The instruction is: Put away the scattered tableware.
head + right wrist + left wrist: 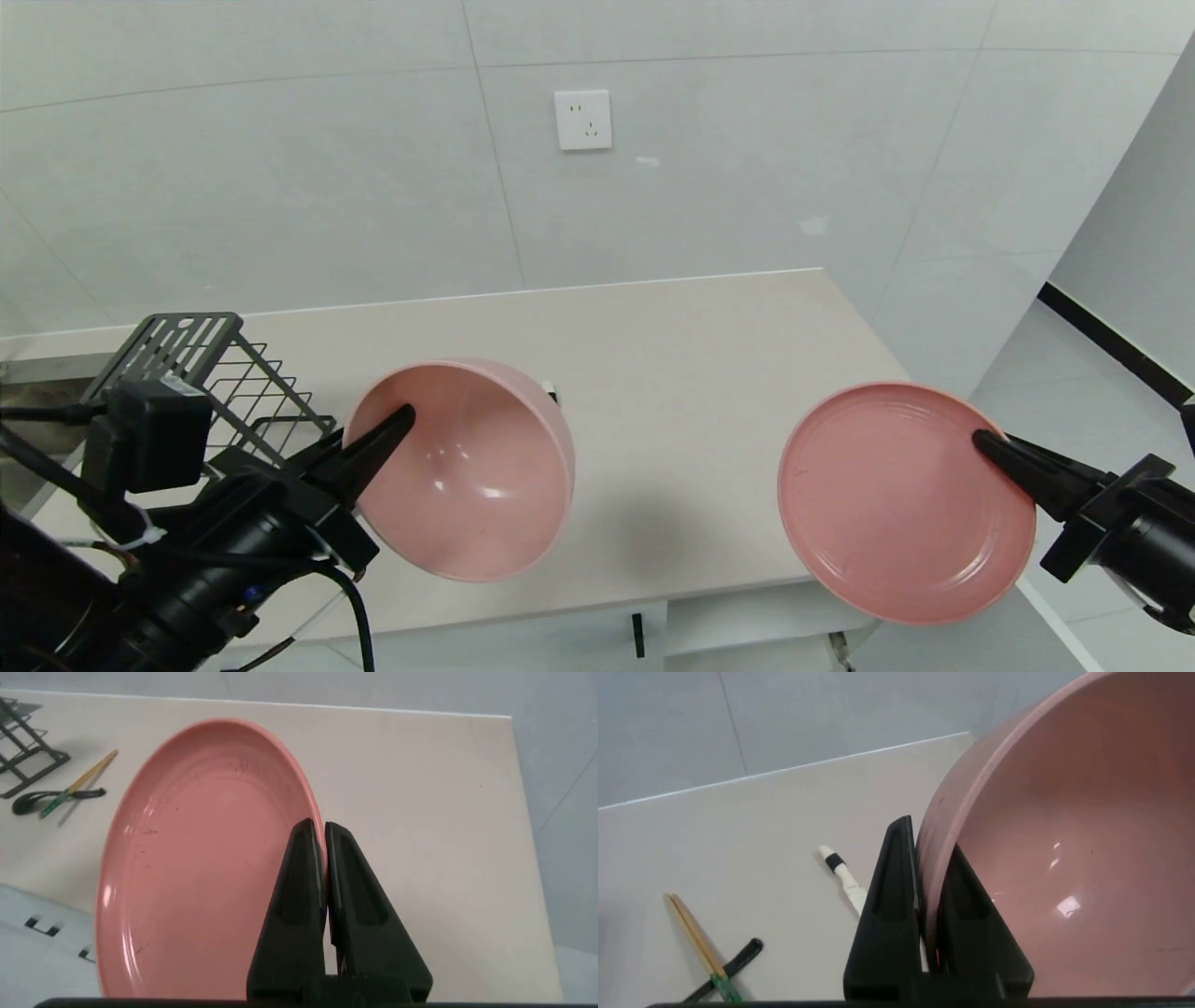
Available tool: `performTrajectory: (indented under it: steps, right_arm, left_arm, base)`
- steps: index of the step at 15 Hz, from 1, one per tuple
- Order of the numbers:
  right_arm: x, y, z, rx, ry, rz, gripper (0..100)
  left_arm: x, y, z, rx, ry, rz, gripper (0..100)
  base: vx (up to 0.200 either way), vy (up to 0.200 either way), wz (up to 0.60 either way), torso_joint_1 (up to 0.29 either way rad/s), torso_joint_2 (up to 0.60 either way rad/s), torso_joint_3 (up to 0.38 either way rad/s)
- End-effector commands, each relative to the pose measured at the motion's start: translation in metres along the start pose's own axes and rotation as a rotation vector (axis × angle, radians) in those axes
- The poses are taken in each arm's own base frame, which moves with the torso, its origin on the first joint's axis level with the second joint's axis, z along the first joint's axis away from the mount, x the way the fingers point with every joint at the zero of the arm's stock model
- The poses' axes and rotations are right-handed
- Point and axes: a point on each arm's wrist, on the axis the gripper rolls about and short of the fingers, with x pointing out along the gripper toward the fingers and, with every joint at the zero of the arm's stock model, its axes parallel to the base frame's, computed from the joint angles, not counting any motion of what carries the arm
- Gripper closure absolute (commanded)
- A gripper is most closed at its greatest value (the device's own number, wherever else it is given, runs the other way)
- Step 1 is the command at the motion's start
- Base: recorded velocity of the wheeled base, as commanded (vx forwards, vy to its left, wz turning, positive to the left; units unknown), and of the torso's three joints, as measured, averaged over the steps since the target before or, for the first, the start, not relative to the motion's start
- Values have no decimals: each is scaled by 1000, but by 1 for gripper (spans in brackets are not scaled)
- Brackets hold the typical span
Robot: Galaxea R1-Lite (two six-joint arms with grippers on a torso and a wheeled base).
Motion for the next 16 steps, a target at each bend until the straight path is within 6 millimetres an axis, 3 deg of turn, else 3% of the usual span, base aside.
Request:
performTrajectory:
  steps: [1,7,16]
  right_arm:
    - [0,0,0,0,0,0,100]
    - [-2,1,3,-3,-15,-1,100]
    - [-5,1,6,-7,-33,-2,100]
  left_arm:
    - [-1,0,1,0,-5,-1,100]
    - [-7,0,-1,21,7,1,100]
    - [-7,0,-2,21,12,1,100]
  base:
    - [-200,0,0,-7,-7,-2]
    - [-200,0,0,0,2,2]
    - [0,0,-133,-1,0,1]
